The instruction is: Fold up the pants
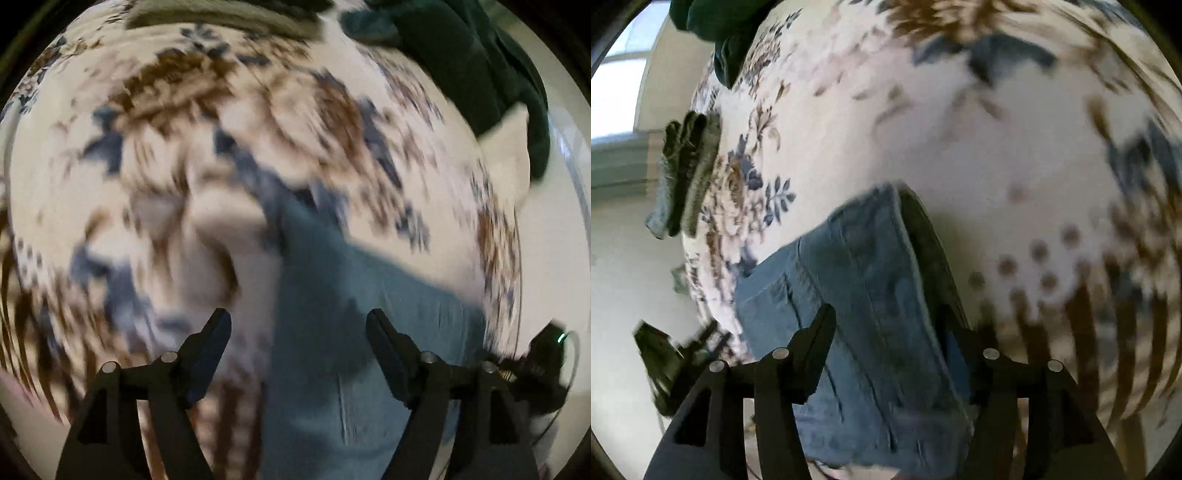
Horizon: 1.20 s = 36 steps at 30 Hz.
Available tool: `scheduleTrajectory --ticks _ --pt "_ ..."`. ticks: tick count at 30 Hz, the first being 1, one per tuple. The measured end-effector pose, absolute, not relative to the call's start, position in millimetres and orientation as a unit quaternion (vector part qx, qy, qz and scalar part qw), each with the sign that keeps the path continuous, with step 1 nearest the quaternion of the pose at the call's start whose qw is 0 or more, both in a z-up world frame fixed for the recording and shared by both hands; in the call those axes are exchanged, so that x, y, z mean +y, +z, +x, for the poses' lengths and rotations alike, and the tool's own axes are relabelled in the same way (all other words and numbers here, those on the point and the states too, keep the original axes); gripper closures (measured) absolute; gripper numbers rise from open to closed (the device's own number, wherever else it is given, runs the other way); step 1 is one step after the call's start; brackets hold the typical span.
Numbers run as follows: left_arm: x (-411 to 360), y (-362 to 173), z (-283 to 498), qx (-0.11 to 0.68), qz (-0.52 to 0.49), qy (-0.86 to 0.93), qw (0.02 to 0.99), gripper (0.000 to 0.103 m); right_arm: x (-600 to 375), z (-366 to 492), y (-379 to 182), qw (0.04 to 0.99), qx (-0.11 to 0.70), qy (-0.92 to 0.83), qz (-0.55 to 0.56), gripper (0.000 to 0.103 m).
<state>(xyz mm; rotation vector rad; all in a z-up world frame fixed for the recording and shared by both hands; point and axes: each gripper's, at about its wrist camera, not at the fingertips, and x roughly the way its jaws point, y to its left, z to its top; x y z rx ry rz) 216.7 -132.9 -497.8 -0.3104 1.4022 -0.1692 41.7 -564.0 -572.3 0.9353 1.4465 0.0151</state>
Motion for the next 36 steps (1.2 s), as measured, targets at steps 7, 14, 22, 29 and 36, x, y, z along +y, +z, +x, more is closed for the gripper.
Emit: scheduleTrajectory --ticks 7,14,22,29,36 --pt "-190.9 -530.9 154.8 0.674 -0.055 -0.057 0.735 0.025 -551.1 -27.7 -575.0 0.617 0.663 -0.016 0.424 0.042" --pt "-183.6 -541.8 152.8 0.674 -0.079 -0.048 0.733 0.016 -533.7 -51.5 -606.7 0.590 0.665 -0.017 0.459 0.041" --pt "-184.9 -545.4 151.9 0.676 -0.088 -0.051 0.730 0.015 -525.5 -45.3 -601.3 0.627 0.666 -0.018 0.404 0.048" --pt "-180.7 -547.4 148.1 0.679 -0.101 -0.059 0.725 0.015 -520.5 -26.6 -606.5 0.646 0.659 -0.064 0.380 0.054" --pt "-163.4 -530.7 149.6 0.653 -0.176 -0.075 0.733 0.015 -540.9 -37.4 -605.3 0.616 0.617 -0.009 0.489 0.041"
